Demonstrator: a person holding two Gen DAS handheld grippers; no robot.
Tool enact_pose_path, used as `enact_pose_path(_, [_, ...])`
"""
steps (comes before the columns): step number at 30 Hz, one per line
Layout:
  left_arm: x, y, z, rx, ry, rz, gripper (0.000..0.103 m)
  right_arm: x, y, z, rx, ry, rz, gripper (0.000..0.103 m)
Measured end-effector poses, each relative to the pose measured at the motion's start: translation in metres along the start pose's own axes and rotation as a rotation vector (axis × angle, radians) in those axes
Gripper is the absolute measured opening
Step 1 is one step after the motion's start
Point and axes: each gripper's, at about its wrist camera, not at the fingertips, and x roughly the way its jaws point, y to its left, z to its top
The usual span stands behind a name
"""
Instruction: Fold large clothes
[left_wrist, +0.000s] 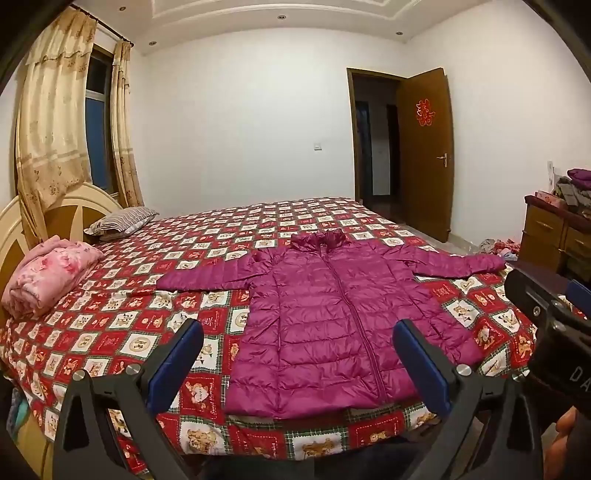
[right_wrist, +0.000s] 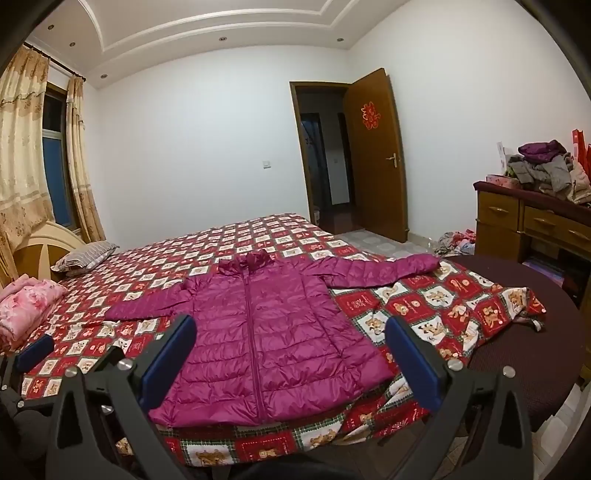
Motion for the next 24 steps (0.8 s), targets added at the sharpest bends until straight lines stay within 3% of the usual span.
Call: enact_pose_path(24, [-0.0011,0.0001,0.0005,0.003,-0.003,0.008,0.102,0.0018,0.0026,-0.0009,-0.015,0.008,0.004,0.103])
